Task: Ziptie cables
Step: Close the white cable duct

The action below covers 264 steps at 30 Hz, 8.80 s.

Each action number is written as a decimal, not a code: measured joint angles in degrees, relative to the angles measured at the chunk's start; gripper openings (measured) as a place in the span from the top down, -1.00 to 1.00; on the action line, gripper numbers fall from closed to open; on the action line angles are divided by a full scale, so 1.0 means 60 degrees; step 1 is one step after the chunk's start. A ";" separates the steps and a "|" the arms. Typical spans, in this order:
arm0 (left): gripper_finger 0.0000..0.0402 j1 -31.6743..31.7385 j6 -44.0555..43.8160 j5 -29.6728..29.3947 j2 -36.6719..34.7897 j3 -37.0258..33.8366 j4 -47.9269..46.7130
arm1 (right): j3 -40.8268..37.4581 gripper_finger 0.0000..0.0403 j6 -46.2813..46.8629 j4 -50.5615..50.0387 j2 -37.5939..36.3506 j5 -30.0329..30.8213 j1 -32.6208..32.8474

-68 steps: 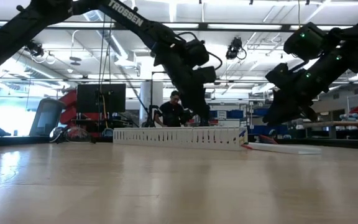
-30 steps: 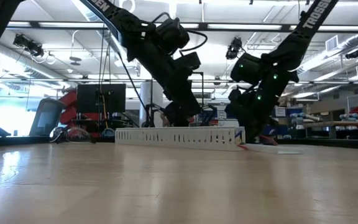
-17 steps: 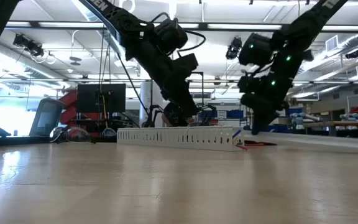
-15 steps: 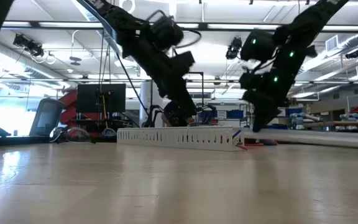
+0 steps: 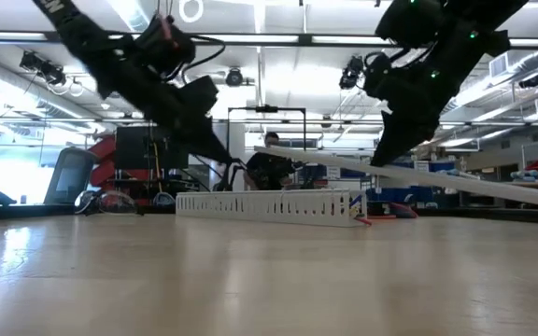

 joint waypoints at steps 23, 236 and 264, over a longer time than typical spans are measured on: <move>0.83 -0.3492 0.1273 -0.1314 0.0003 -0.3190 0.4260 | 0.0007 1.00 0.2411 0.1284 0.1659 -0.1002 0.2919; -0.06 -0.2116 -0.0994 -0.0988 0.1734 0.1170 -0.0023 | -0.0782 0.51 0.4140 0.3134 0.2501 -0.0601 0.2542; -0.06 -0.2867 -0.1567 -0.1032 0.4308 0.1161 0.2361 | -0.0783 0.51 0.5398 0.4543 0.4100 0.2837 0.4684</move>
